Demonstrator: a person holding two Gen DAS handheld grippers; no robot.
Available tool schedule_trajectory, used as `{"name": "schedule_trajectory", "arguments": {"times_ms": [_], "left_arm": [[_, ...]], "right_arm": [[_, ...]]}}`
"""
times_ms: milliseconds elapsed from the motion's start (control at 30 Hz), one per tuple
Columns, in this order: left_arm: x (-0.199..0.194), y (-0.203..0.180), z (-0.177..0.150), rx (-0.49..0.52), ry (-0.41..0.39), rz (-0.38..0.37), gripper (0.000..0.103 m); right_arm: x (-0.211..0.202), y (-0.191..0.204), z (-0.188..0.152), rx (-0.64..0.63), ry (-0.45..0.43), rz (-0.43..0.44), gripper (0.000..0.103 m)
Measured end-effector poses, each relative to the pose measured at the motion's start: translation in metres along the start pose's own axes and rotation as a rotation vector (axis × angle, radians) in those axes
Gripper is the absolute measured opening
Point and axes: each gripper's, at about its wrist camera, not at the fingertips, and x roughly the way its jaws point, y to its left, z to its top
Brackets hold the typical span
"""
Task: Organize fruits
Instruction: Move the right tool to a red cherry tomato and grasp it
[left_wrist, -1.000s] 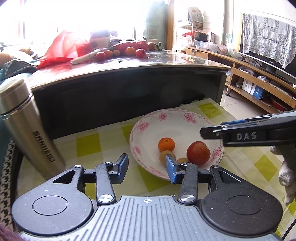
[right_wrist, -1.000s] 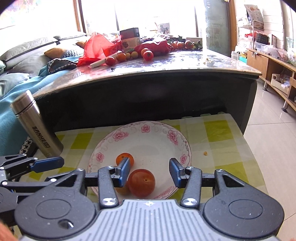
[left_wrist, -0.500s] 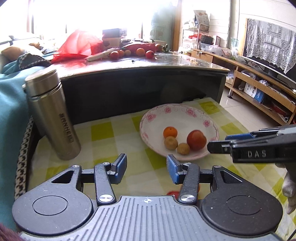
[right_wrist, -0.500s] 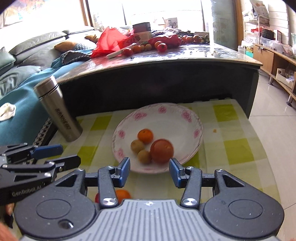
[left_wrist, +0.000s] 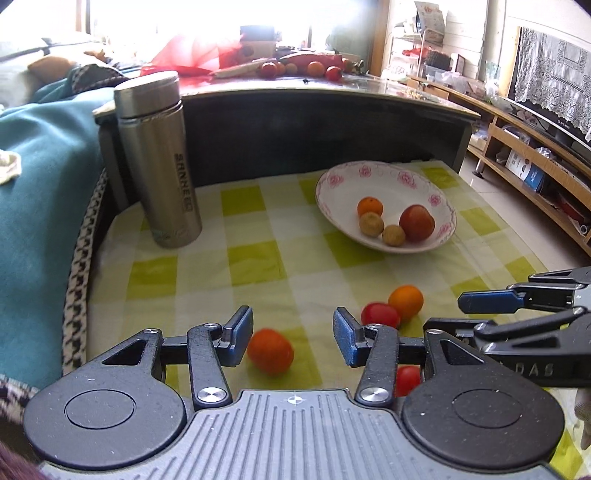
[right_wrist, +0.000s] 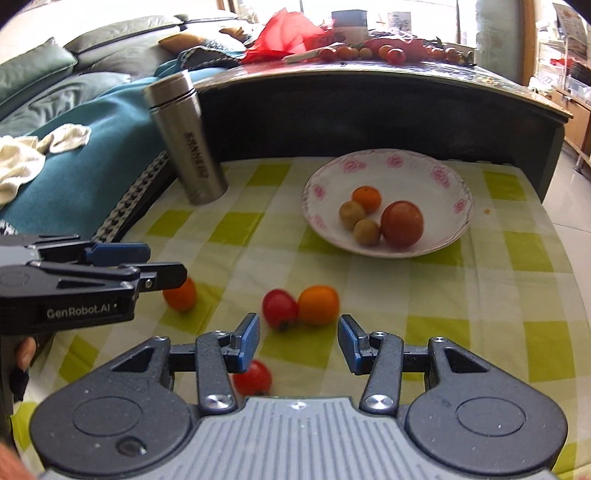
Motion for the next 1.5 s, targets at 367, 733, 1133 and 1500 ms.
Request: {"name": "schedule_trajectory", "arguments": {"times_ms": [367,733,1133,1500], "left_arm": [[-0.009,-0.002,-0.018,0.007,0.044,0.003,0.058],[0.011,0.0,-0.019,0.008,0.063,0.016,0.058],[0.043,0.002,-0.019,0.017,0.097,0.045,0.06],[0.048,-0.003,-0.021,0.048,0.099,0.04,0.047]], "right_arm": [[-0.005,0.018,-0.02,-0.017,0.033,0.022,0.051],[0.009,0.015,-0.02,-0.01,0.049,0.022,0.051],[0.028,0.019,-0.024,-0.039,0.081,0.041,0.053],[0.033,0.024,-0.024,-0.111,0.082,0.031,0.048]]}}
